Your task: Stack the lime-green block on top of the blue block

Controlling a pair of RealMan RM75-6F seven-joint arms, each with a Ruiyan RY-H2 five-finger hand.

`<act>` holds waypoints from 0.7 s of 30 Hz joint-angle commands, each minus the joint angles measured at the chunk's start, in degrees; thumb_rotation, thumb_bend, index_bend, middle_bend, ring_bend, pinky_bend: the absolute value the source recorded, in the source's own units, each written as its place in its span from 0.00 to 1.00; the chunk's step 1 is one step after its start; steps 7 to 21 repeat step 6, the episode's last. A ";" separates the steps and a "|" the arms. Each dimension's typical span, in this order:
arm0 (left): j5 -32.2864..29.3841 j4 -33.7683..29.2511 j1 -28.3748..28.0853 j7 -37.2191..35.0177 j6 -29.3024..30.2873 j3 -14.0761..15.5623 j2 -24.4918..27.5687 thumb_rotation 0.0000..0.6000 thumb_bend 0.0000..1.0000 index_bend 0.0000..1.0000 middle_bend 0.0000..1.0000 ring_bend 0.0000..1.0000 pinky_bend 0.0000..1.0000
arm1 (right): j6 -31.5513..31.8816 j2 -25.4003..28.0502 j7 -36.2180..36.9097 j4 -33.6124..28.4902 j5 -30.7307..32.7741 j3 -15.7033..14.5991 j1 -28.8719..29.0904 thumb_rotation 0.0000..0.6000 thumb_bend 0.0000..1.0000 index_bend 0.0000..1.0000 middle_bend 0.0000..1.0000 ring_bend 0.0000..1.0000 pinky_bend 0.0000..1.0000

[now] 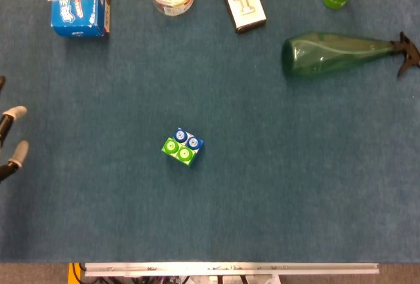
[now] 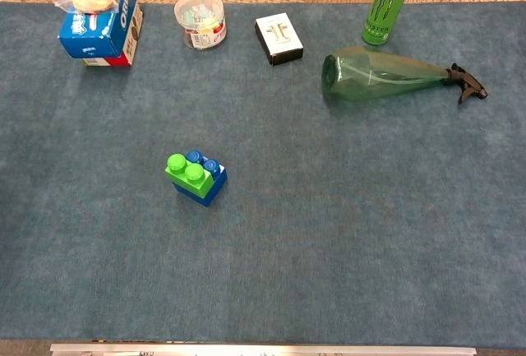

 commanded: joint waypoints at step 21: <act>-0.76 1.37 0.92 -3.79 -2.84 -2.42 0.71 1.00 0.30 0.33 0.03 0.00 0.01 | -1.30 0.02 -0.53 -0.08 0.33 -0.07 0.70 1.00 0.52 0.49 0.37 0.31 0.49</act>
